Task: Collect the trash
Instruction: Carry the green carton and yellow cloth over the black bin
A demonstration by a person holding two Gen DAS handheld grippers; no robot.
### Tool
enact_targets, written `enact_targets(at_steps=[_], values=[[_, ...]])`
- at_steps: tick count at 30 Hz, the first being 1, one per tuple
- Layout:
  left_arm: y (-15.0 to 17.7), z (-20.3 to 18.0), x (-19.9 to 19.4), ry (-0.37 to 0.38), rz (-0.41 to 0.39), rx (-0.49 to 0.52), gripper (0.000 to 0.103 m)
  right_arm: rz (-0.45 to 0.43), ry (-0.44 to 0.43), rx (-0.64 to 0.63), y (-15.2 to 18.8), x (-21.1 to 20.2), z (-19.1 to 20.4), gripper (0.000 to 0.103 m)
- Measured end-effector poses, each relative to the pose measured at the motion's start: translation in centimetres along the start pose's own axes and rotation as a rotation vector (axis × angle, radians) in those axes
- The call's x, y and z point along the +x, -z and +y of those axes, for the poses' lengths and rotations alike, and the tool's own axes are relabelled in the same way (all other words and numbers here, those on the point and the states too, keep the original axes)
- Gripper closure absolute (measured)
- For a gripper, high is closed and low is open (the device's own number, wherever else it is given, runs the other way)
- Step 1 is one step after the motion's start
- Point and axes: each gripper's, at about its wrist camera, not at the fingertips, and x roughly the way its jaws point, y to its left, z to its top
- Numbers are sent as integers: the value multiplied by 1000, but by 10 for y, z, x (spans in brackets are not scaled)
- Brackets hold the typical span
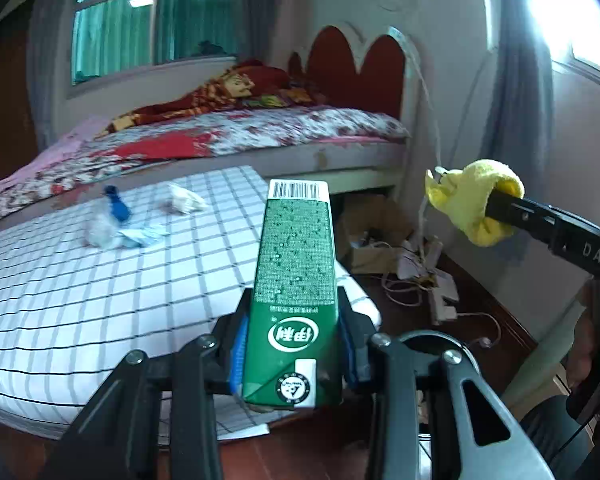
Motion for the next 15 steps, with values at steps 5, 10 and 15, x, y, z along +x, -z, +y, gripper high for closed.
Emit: enact_targets(at_steps=[5,10,15], values=[[8,-30,10,56,31,40,65,29,46,24,20,-13,-26,59],[20,-59,22,94,73,83,65,61,79,58,43,-19,-52,59],[36,-80,33,125,119,112,65,97,109,90,71,-23,-76,59]])
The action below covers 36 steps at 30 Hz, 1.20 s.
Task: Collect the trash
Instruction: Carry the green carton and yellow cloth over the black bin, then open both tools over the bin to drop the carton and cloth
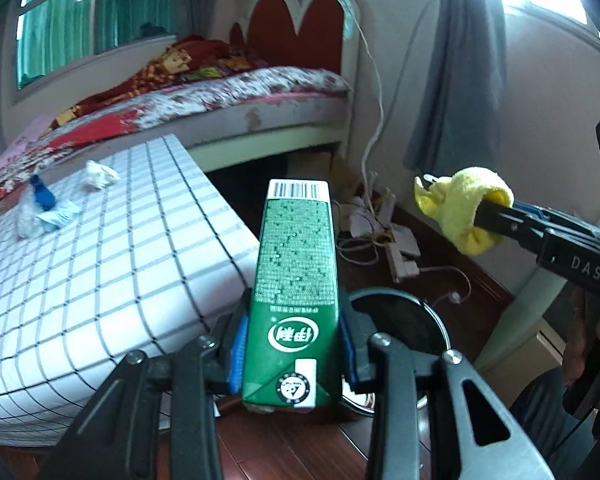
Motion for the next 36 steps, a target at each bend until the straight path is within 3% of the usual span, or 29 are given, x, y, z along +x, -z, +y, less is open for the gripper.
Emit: enact_targets(at_steps=[11,18,20,21,22,23,25,29,36], values=[[25,-29,39,90,77,28,65,93,29,-10,47,23,-34,59],[33,-44,75,168,163,38,65,225,21,-57,77,64,-42,58],[34,-48,81,214,189,42,60,244,15,-72,82,71,-44,53],[36,-47,86,235,204,34,50,266,27,-84,85,79,-47,45],[38,-45,90,248,222,14,19,293,72,-78,89,86,-52,17],[41,-41,93,231,224,-8,3,332,130,-59,94,94,-59,1],[46,-34,95,166,221,-38,2,375,172,-22,100,100,-70,1],[54,-28,96,50,226,-53,1,365,215,-28,103,96,-75,1],[51,-30,87,27,196,-36,1,331,230,-64,99,93,-72,1]])
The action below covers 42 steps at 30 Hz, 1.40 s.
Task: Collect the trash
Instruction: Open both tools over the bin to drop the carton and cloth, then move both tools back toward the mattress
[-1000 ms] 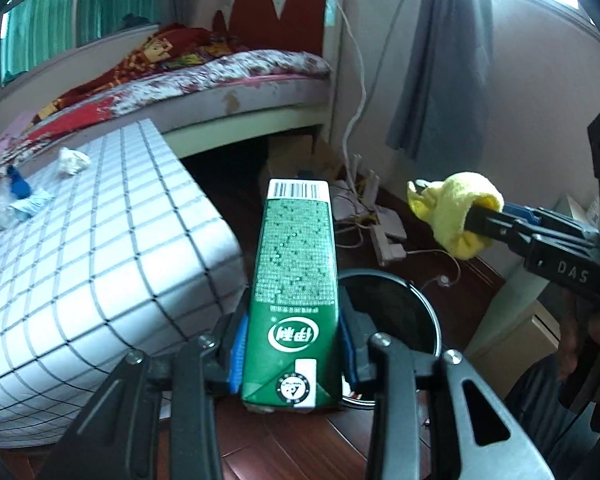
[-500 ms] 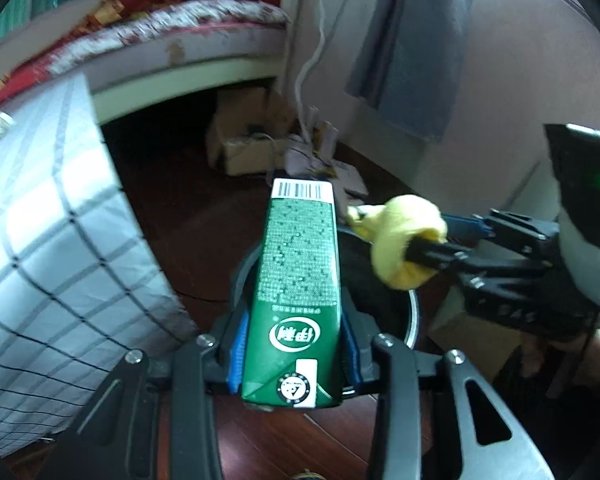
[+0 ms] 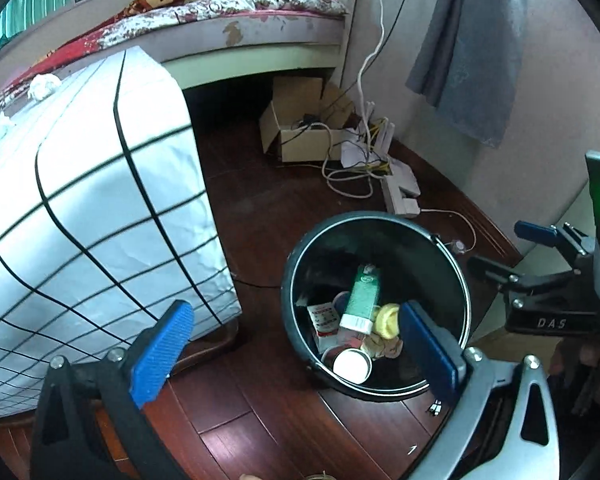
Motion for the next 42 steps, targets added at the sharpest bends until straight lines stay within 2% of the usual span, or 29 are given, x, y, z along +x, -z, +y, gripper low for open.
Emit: enact_targets(at_steps=[12,28,37,42], values=[[-6,13,-7,-10,-35,-36,1,-69,5,0,-6,-18,8,1],[-13,29,-45,-48,-113,-55,1,-185,-34,38,-22,-48,25,1],[-19,56,-76,-81,-182,-91,0,-235,-119,62,-45,-64,55,1],[-30,97,-98,-137,-222,-136,0,-275,-185,80,-75,-77,75,1]])
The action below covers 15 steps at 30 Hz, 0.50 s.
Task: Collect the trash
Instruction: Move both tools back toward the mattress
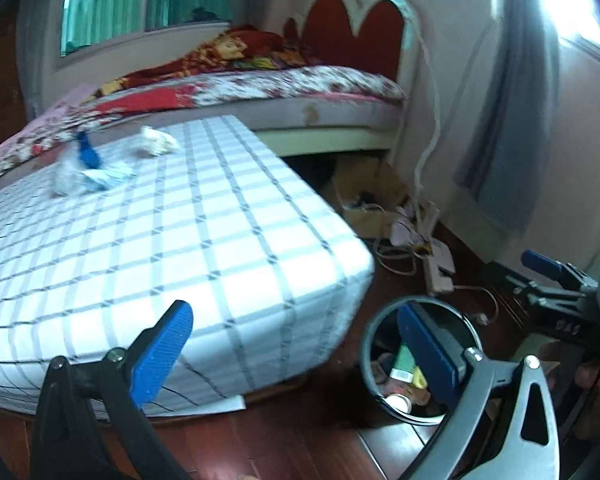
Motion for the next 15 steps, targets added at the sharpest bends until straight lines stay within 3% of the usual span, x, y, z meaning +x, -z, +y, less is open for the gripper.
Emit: enact_targets(at_steps=[8,15], values=[[-27,90,-11,-152,-24,-118,0,-29,-106,-143,-59,30,90,1],[-36,179,-18,-274,-26,-203,0,33,-244,-275,-94,81,181,1]])
